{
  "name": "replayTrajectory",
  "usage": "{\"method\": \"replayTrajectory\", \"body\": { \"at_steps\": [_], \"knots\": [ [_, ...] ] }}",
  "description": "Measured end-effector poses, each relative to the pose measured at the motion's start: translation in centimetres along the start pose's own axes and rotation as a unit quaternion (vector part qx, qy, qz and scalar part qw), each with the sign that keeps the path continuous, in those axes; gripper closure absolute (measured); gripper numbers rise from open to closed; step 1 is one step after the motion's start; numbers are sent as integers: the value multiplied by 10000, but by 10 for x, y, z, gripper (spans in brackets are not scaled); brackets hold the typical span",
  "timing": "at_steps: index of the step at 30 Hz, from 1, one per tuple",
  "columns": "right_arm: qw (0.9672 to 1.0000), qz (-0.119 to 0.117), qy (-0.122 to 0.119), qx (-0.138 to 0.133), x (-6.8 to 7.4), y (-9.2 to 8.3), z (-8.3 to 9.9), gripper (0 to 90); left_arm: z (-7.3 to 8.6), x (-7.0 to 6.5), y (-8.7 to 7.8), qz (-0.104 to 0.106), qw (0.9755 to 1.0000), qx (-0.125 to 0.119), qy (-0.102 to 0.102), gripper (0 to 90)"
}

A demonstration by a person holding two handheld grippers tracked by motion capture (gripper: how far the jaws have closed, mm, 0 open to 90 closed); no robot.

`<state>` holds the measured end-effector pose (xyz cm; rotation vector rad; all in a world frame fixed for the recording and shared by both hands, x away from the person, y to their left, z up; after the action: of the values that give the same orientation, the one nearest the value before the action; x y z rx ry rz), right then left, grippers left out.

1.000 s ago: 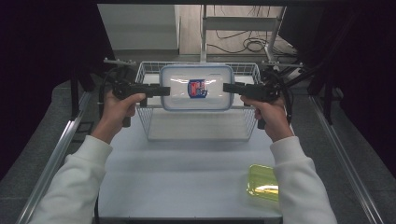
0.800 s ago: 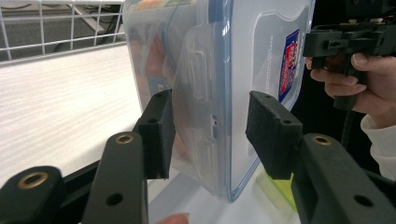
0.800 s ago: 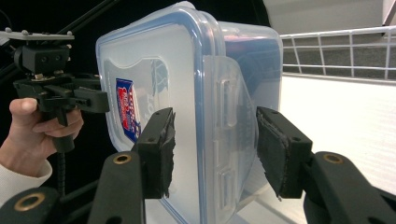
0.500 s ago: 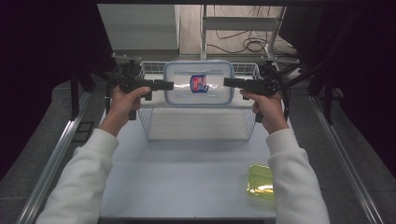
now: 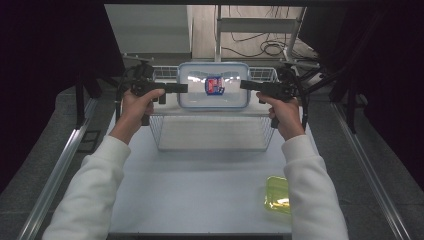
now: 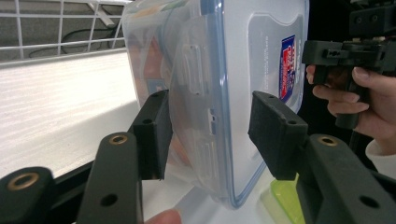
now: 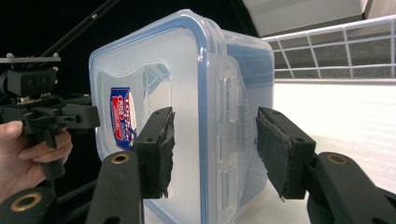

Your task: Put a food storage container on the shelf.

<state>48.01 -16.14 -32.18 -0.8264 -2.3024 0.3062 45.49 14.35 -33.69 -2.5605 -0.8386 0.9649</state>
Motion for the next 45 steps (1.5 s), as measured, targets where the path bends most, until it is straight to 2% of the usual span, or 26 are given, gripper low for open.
{"method": "replayTrajectory", "body": {
  "at_steps": [2, 5, 9, 11, 12, 13, 14, 15, 16, 18, 21, 22, 23, 24, 25, 26, 28, 29, 30, 31, 32, 33, 36, 38, 42, 45],
  "knots": [
    [10000, 37, 56, -17, -1, 1, 0, 470, -1, 2, 1, -64, 9999, -69, -112, 478],
    [9999, 108, 117, -57, -3, 4, 0, 460, -1, 5, 7, -146, 9998, 31, -131, 418],
    [9992, 254, 253, -152, -7, 9, 0, 449, -1, 9, 14, -51, 9993, 35, -363, 355],
    [9992, 283, 251, -145, -7, 11, 0, 440, -1, 11, 16, -2, 9990, 66, -450, 289],
    [9992, 268, 253, -144, -7, 12, 1, 432, 1, 12, 20, 33, 9986, 172, -502, 289],
    [9992, 232, 284, -176, -5, 13, 1, 401, 1, 14, 22, 88, 9977, 201, -639, 209],
    [9991, 275, 260, -189, -3, 12, 1, 387, 2, 17, 23, 58, 9976, 129, -673, 152],
    [9991, 275, 260, -189, -3, 12, 1, 387, 2, 17, 23, 58, 9976, 129, -673, 145],
    [9990, 326, 202, -222, -1, 10, 3, 384, 1, 17, 19, -156, 9980, -19, -610, 147],
    [9990, 330, 171, -250, 0, 6, 4, 384, 0, 18, 16, -236, 9980, -29, -584, 140],
    [9990, 333, 113, -261, 0, 3, 6, 383, 1, 16, 15, -189, 9979, 38, -622, 123],
    [9989, 364, 79, -280, 0, -1, 7, 388, 1, 12, 11, -398, 9979, 17, -509, 130],
    [9989, 364, 79, -280, 0, -1, 7, 388, 1, 12, 11, -398, 9979, 17, -509, 138],
    [9989, 392, -2, -273, 0, -5, 8, 395, 2, 9, 5, -637, 9972, -49, -376, 170],
    [9989, 392, -2, -273, 0, -5, 8, 395, 2, 9, 5, -637, 9972, -49, -376, 209],
    [9991, 342, -17, -269, 0, -9, 9, 402, 3, 3, -2, -792, 9965, -177, -209, 269],
    [9991, 338, -77, -238, 2, -12, 11, 403, 5, -2, -6, -804, 9965, -184, -111, 407],
    [9991, 338, -77, -238, 2, -12, 11, 403, 7, -5, -9, -830, 9963, -200, -13, 407],
    [9991, 332, -87, -245, 2, -13, 12, 403, 10, -8, -12, -842, 9962, -190, 84, 476],
    [9992, 302, -100, -240, 3, -14, 13, 402, 14, -12, -16, -754, 9968, -218, 179, 591],
    [9993, 271, -115, -208, 3, -16, 16, 398, 17, -14, -17, -700, 9971, -214, 218, 763],
    [9993, 271, -115, -208, 3, -16, 16, 398, 20, -16, -17, -652, 9974, -179, 253, 763],
    [9994, 274, -134, -154, 1, -18, 20, 393, 33, -20, -13, -448, 9982, 58, 400, 892],
    [9995, 258, -116, -139, -1, -19, 23, 390, 41, -21, -3, -383, 9976, 288, 498, 900],
    [9996, 242, -96, -122, -2, -19, 25, 383, 42, -19, 11, -515, 9959, 490, 554, 900],
    [9997, 208, -119, -75, 0, -18, 28, 374, 40, -16, 16, -486, 9964, 490, 483, 900]
  ]
}}
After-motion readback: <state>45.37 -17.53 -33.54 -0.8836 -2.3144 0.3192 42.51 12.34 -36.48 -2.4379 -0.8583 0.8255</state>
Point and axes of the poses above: each handheld gripper's, and its own axes: y roughly forward along the jaws, z roughly out of its underside, x roughly to its left, the point moved 5 cm from there along y, roughly forward along the jaws, and after that the axes turned 4 degrees about x, right-handed, at the moved point
